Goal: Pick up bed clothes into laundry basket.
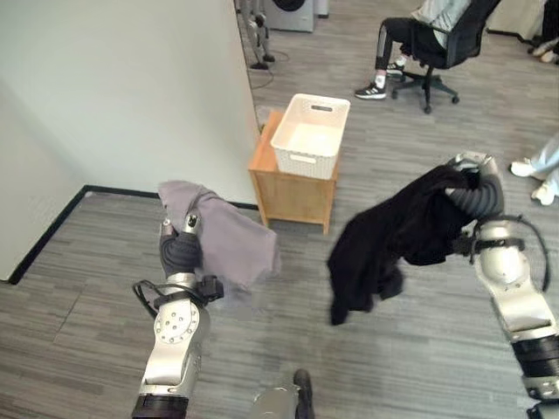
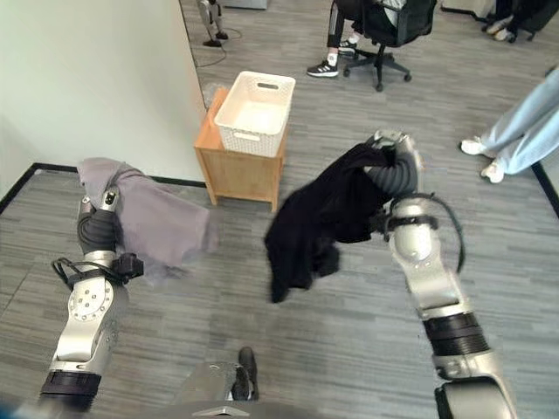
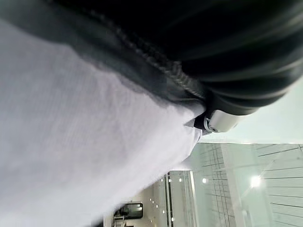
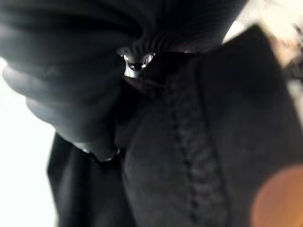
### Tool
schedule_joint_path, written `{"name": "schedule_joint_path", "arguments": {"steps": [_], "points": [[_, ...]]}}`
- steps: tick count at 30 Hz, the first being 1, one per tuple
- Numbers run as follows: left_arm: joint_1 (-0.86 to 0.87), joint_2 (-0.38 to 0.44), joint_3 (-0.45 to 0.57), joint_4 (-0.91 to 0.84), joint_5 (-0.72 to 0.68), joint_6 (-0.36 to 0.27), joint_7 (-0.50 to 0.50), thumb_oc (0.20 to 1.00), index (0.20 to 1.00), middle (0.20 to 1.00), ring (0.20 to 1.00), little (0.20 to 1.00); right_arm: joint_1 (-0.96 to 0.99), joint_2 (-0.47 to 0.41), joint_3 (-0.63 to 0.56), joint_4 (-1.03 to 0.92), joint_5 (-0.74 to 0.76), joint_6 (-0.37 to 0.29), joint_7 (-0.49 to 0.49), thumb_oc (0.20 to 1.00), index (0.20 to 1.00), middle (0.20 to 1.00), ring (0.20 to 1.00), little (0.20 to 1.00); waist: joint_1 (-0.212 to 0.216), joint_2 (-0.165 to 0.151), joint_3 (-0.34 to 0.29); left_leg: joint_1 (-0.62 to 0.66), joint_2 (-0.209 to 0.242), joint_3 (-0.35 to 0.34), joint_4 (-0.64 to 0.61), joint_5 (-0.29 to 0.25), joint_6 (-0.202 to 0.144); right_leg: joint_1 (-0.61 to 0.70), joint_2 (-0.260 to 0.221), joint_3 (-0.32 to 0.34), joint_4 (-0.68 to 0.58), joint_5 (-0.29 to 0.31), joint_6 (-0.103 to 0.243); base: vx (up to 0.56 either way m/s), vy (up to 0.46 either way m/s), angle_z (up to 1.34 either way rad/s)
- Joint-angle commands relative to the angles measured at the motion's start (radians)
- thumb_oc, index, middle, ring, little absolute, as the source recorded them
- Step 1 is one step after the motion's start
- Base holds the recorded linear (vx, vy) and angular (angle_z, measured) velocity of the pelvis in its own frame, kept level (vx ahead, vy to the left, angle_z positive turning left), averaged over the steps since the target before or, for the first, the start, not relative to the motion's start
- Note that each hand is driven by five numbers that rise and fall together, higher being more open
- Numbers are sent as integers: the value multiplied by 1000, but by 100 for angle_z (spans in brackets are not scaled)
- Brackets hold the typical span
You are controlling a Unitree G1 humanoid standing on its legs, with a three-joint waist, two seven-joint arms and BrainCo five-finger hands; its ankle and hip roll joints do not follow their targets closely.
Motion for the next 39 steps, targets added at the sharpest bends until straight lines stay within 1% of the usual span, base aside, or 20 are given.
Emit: {"name": "schedule_joint_path", "arguments": {"steps": [1,2,3,4,6,8,9,10,11,13,16,18,19,20,24,25,26,28,33,39], "points": [[-48,55,-59,-78,-25,-56,4,200,200,200,200,200,-114,-23,-30,33,-29,-10,-78,200,200,200,200,200,5,9,-71,89,159,25,-364,405,-120,-114,-5,40,140,88,103,366,203,79],[-87,75,-75,-69,-11,-54,9,200,200,200,200,200,-164,-1,-27,48,31,-19,-88,200,200,200,200,200,-32,12,-52,138,140,10,-364,349,-101,-265,-2,107,237,107,95,269,118,91],[-87,75,-74,-68,-12,-54,9,200,200,200,200,200,-166,-1,-26,49,32,-19,-88,200,200,200,200,200,-33,10,-52,137,139,10,-364,348,-101,-267,-2,107,240,104,94,518,139,44],[-104,81,-81,-66,-12,-49,-3,200,200,200,200,200,-168,-4,-33,36,51,-25,-79,200,200,200,200,200,-66,15,-41,164,119,-36,-364,327,-103,-322,93,167,151,7,54,375,10,44],[-119,72,-79,-53,-28,-51,-12,200,200,200,200,200,-174,-17,-38,22,72,-35,-79,200,200,200,200,200,-96,13,-28,197,96,-74,-364,297,-105,-366,137,208,17,-2,33,423,-36,79],[-134,59,-85,-43,-34,-47,-19,200,200,200,200,200,-189,-32,-29,6,79,-36,-71,200,200,200,200,200,-120,9,-22,241,88,-99,-364,256,-109,-427,124,200,-114,68,47,432,-92,119],[-140,57,-85,-36,-36,-46,-18,200,200,200,200,200,-204,-37,-16,0,75,-35,-68,200,200,200,200,200,-125,10,-23,269,95,-103,-364,233,-121,-476,104,160,-164,115,66,621,-154,96],[-142,71,-78,-34,-22,-49,-24,200,200,200,200,200,-256,-64,25,-4,54,-32,-58,200,200,200,200,200,-127,20,-26,310,120,-98,-364,203,-141,-541,59,61,-205,145,92,735,-184,66],[-152,82,-84,-33,-13,-58,-32,200,200,200,200,200,-322,-116,65,9,42,-23,-44,200,200,200,200,200,-127,12,-31,352,117,-105,-364,171,-144,-539,42,50,-204,163,92,705,-183,45],[-140,81,-76,-40,0,-60,-41,200,200,200,200,200,-364,-124,91,35,38,-21,-34,200,200,200,200,200,-116,-8,-53,411,105,-105,-364,132,-145,-506,23,30,-205,194,83,540,-155,31],[-109,81,-61,-66,-11,-65,-50,200,200,200,200,200,-413,-126,117,35,42,-15,-27,200,200,200,200,200,-103,-13,-57,425,133,-86,-229,154,-176,-433,18,-9,-205,201,68,388,-197,13],[-86,76,-50,-79,-46,-75,-57,200,200,200,200,200,-464,-150,140,38,42,-12,-23,200,200,200,200,200,-80,-33,-43,322,176,-109,49,224,-199,-359,24,-29,-205,183,29,314,-312,25],[-73,75,-44,-85,-53,-82,-57,200,200,200,200,200,-519,-174,160,53,43,-11,-31,200,200,200,200,200,-52,-59,-22,214,180,-138,253,272,-210,-306,33,-31,-205,149,-7,364,-294,25],[-65,75,-42,-89,-60,-79,-59,200,200,200,200,200,-524,-181,162,55,36,-6,-33,200,200,200,200,200,-43,-68,-16,179,183,-131,276,261,-203,-288,37,-22,-205,136,-11,389,-228,10],[-35,61,-27,-95,-67,-71,-56,200,200,200,200,200,-527,-228,164,46,-40,4,-38,200,200,200,200,200,-19,-66,-22,140,164,-131,102,233,-173,-264,42,15,-205,106,4,257,60,-39],[-17,49,-23,-96,-61,-65,-41,200,200,200,200,200,-494,-212,156,35,-47,0,-32,200,200,200,200,200,5,-34,-31,147,126,-202,-143,248,-167,-249,62,46,-205,81,23,398,217,-75],[-9,44,-22,-86,-53,-69,-21,200,200,200,200,200,-476,-202,161,36,-59,-4,-31,200,200,200,200,200,33,-18,-34,164,103,-267,-265,298,-168,-232,72,62,-205,69,22,375,219,-82],[-16,36,-31,-82,-57,-64,-29,200,200,200,200,200,-438,-200,138,36,-64,5,-25,200,200,200,200,200,14,12,-50,228,122,-257,-361,300,-175,-218,91,62,-205,57,21,178,105,-103],[-9,20,-71,-69,-36,-53,-31,200,200,200,200,200,-383,-257,118,-4,-214,45,-45,200,200,200,200,200,-21,22,-84,276,116,-248,-364,273,-174,-194,76,62,-205,62,23,114,73,-58],[-25,18,-105,-49,-29,-49,-36,200,200,200,200,200,-422,-248,122,14,-215,56,-69,200,200,200,200,200,-32,33,-94,288,110,-225,-364,255,-169,-185,40,57,-205,69,47,32,56,7]]}}
